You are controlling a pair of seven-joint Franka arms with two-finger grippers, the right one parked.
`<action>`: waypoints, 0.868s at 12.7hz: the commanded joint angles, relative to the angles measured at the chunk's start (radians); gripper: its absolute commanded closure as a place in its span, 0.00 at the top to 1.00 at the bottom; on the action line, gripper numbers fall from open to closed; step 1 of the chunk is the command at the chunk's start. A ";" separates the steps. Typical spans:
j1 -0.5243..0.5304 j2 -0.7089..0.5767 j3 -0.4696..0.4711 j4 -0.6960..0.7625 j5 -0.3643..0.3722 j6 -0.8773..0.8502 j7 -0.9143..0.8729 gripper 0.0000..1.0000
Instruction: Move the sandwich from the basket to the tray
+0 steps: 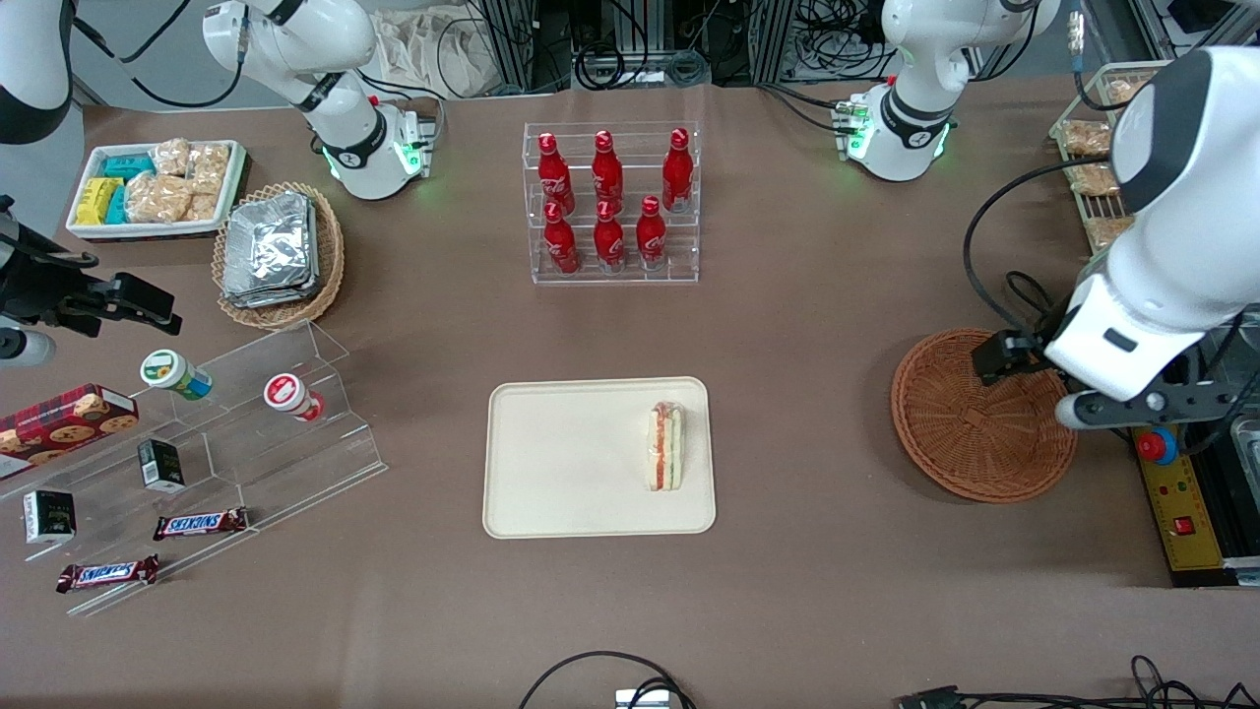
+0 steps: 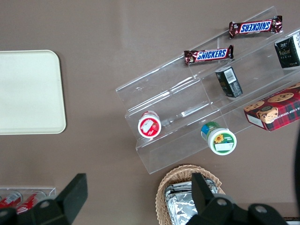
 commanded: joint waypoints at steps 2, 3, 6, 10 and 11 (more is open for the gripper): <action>-0.031 -0.160 0.114 -0.138 -0.078 0.001 0.139 1.00; -0.029 -0.190 0.127 -0.161 -0.092 0.001 0.170 1.00; -0.018 -0.273 0.151 -0.212 -0.132 -0.015 0.187 1.00; -0.017 -0.340 0.190 -0.236 -0.152 -0.053 0.296 1.00; -0.017 -0.340 0.191 -0.233 -0.152 -0.068 0.302 1.00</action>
